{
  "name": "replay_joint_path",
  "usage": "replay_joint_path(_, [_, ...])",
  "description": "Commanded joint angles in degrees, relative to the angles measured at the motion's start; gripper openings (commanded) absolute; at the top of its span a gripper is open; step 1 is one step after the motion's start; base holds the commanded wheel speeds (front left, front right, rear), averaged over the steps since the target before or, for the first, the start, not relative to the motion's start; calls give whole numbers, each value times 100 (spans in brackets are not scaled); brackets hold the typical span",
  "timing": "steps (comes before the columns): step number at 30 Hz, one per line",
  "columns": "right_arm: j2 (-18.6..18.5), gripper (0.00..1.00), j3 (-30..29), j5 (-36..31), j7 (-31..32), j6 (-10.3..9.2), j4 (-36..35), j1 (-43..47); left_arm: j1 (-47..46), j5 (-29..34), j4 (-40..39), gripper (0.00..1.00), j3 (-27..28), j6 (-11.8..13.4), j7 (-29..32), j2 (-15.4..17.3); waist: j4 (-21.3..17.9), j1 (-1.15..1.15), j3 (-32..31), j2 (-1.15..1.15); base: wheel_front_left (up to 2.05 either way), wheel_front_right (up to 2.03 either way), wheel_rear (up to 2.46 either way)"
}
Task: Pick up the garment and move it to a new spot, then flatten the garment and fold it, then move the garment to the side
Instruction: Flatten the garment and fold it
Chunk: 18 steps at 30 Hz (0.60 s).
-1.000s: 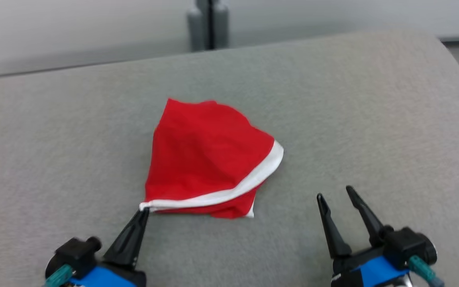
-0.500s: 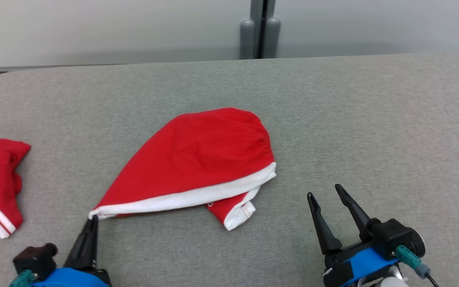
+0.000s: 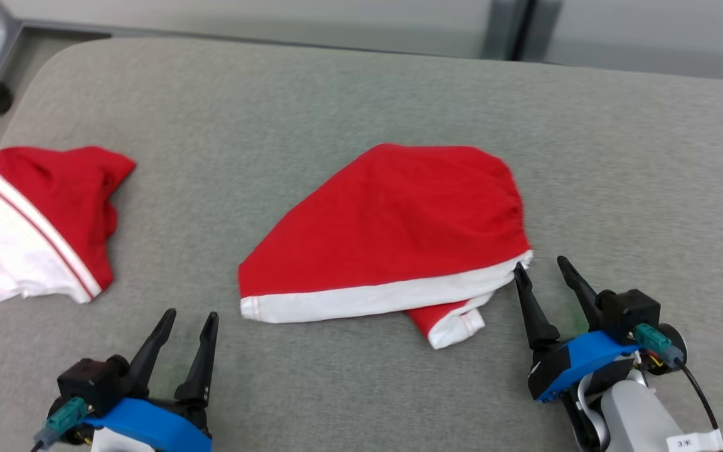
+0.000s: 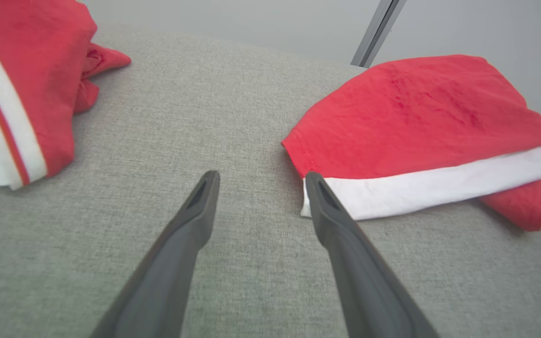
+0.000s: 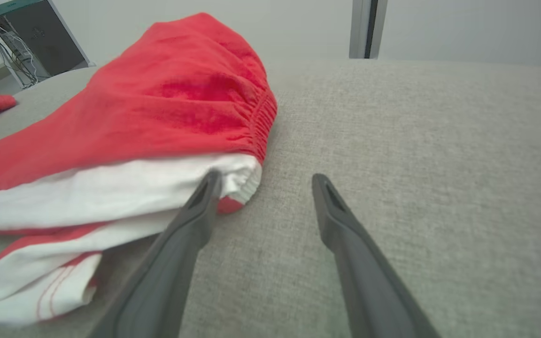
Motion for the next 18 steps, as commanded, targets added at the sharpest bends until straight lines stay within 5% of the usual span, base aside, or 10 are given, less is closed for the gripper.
replay_joint_path(1, [-28,100,-77,-37,-8,1,161,-175,-134,-36,-73,100,-22,8,-3,47,286,-1,247,-1,0,0,0])
replay_joint_path(6, [-18,100,-93,-114,3,2,768,-450,-242,-168,-183,100,-30,8,-3,149,535,-1,411,-1,0,0,0])
replay_joint_path(7, [-3,92,-43,-82,9,9,834,-484,-253,-190,-193,100,-8,8,-3,163,553,-1,430,-1,0,0,0])
replay_joint_path(9, [27,0,39,-64,22,9,908,-496,-246,-215,-198,100,28,8,-3,175,568,-1,443,-1,0,0,0])
replay_joint_path(18, [-50,0,-302,-112,1,-1,234,-171,-28,-100,-300,100,64,8,-3,141,82,-1,215,-1,0,0,0])
